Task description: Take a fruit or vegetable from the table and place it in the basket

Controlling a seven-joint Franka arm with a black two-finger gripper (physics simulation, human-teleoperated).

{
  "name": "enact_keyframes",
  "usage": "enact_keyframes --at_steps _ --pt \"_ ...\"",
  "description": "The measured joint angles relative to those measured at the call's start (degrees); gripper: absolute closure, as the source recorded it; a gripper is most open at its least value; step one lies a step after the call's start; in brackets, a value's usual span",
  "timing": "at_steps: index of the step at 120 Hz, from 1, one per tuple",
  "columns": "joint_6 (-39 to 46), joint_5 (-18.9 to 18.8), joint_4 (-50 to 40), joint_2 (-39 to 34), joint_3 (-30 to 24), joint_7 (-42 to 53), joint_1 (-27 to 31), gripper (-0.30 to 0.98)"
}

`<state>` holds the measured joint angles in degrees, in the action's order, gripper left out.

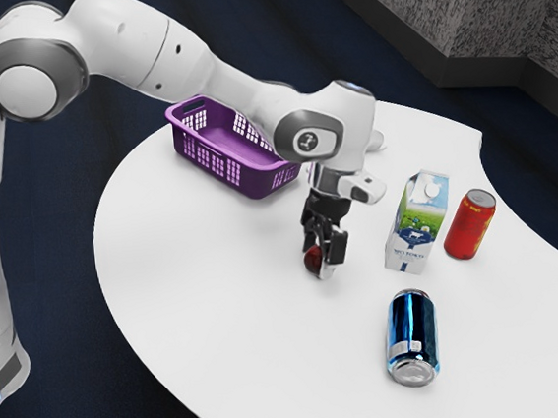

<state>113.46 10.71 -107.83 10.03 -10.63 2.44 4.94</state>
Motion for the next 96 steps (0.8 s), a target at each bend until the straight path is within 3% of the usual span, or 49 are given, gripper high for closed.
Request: enact_keyframes --at_steps 50,68,96 --pt "0.2 0.8 0.0 0.4 0.0 0.0 -0.1 0.0" --pt "0.2 0.8 0.0 0.3 0.0 -0.2 -0.1 0.27" --pt "0.3 0.4 0.2 -0.1 0.0 -0.7 -0.2 0.35"
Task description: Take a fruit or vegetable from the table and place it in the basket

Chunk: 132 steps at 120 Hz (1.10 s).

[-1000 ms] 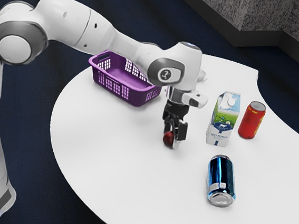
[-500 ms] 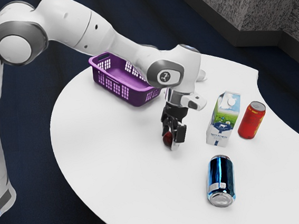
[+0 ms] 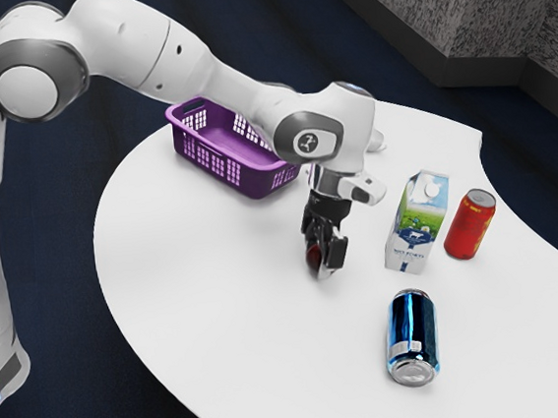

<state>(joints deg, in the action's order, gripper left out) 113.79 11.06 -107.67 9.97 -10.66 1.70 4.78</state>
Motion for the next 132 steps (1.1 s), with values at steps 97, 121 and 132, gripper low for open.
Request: enact_keyframes --at_steps 97,121,132 --pt "-22.6 -14.0 26.0 3.1 4.6 0.5 23.8 0.35" --pt "-22.7 -14.3 28.9 7.6 4.7 1.7 23.4 0.35" --pt "-22.2 -14.3 29.0 8.7 4.7 2.3 23.5 0.35"
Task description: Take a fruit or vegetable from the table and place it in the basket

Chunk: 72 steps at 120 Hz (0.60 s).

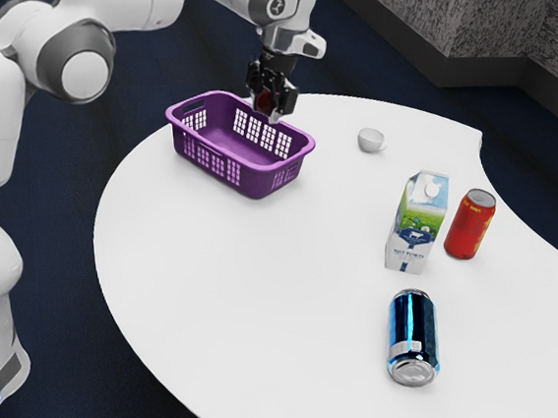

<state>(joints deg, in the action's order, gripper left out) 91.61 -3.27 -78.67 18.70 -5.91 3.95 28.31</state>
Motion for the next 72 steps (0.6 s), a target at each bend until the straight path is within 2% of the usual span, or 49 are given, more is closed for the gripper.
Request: enact_keyframes --at_steps 24,35,44,64,72 --pt "0.9 0.1 -0.1 1.2 0.2 0.9 0.1 0.35" --pt "1.1 0.4 -0.2 1.5 0.2 1.3 0.1 0.19" --pt "1.2 0.5 -0.1 1.5 0.2 1.5 0.0 0.11" --pt "1.3 0.6 -0.1 0.9 0.0 2.1 -0.6 0.03" --pt "0.3 0.2 -0.4 -4.4 -4.3 3.0 -2.7 0.02"
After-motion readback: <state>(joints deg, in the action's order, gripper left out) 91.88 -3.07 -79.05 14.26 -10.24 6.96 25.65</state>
